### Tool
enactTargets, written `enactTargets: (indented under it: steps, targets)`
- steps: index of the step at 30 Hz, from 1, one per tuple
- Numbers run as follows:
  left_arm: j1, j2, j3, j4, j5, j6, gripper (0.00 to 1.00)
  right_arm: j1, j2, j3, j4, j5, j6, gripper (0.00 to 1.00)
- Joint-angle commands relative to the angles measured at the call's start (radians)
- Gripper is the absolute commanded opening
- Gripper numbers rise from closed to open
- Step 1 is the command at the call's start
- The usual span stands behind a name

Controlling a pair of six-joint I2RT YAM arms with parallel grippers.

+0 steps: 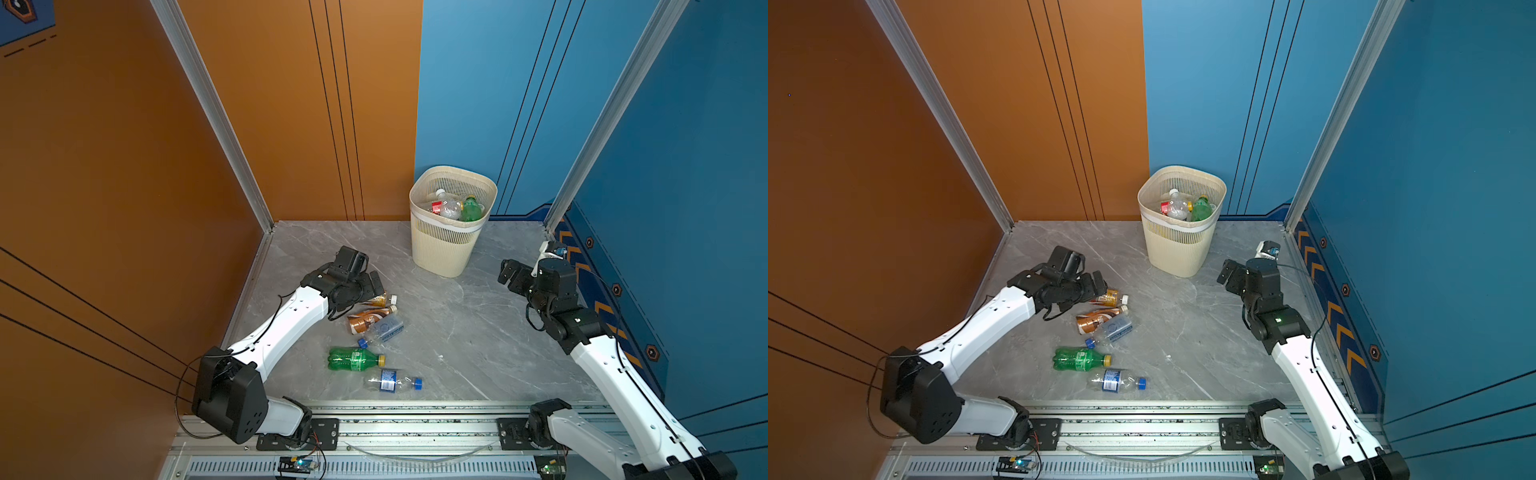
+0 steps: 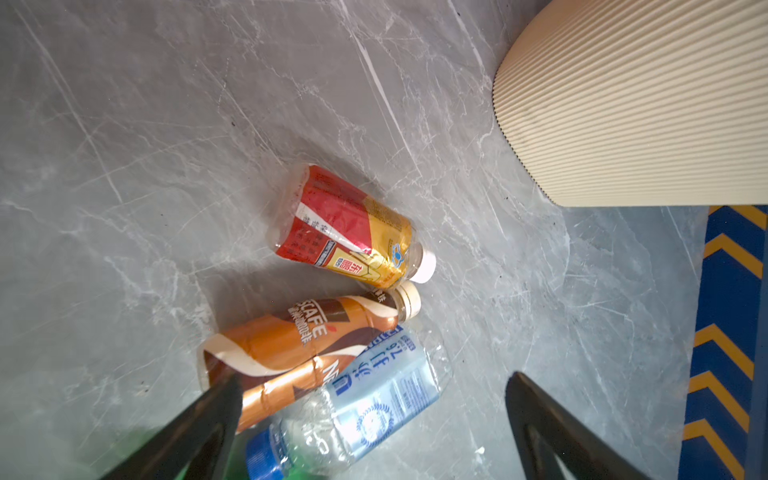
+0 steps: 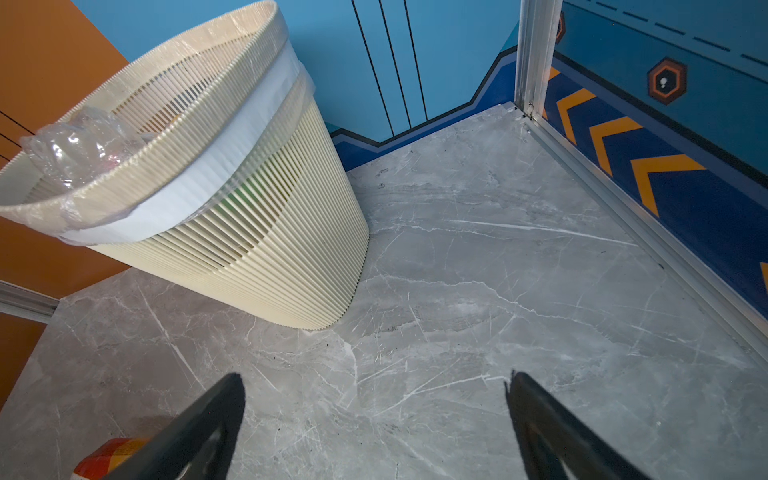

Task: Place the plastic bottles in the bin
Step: 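Lower the left gripper onto the red-and-yellow labelled bottle on the table, then close the left gripper around the red-and-yellow bottle and lift it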

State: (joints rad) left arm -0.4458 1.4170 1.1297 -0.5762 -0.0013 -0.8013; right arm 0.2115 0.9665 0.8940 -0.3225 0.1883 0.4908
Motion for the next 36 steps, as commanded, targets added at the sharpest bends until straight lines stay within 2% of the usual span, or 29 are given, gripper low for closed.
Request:
enactTargets:
  steps: [1,6,17,28,29,36]
  targets:
    - [0.003,0.030,-0.037,0.097,0.025,-0.084,0.99,-0.015,-0.008,-0.018,-0.021,-0.024,-0.016,1.00]
    - [0.009,0.099,-0.061,0.182,0.050,-0.136,0.99,-0.036,-0.006,-0.024,-0.012,-0.043,-0.017,1.00]
    - [0.013,0.294,0.022,0.253,0.071,-0.164,0.96,-0.083,-0.024,-0.041,-0.012,-0.067,-0.018,1.00]
    - [0.012,0.481,0.145,0.300,0.112,-0.183,0.88,-0.124,-0.037,-0.048,-0.025,-0.086,-0.025,1.00]
    - [0.012,0.492,0.153,0.301,0.115,-0.183,0.83,-0.127,-0.036,-0.048,-0.026,-0.088,-0.027,1.00]
    - [0.022,0.572,0.227,0.311,0.140,-0.185,0.80,-0.147,-0.034,-0.050,-0.027,-0.100,-0.031,1.00]
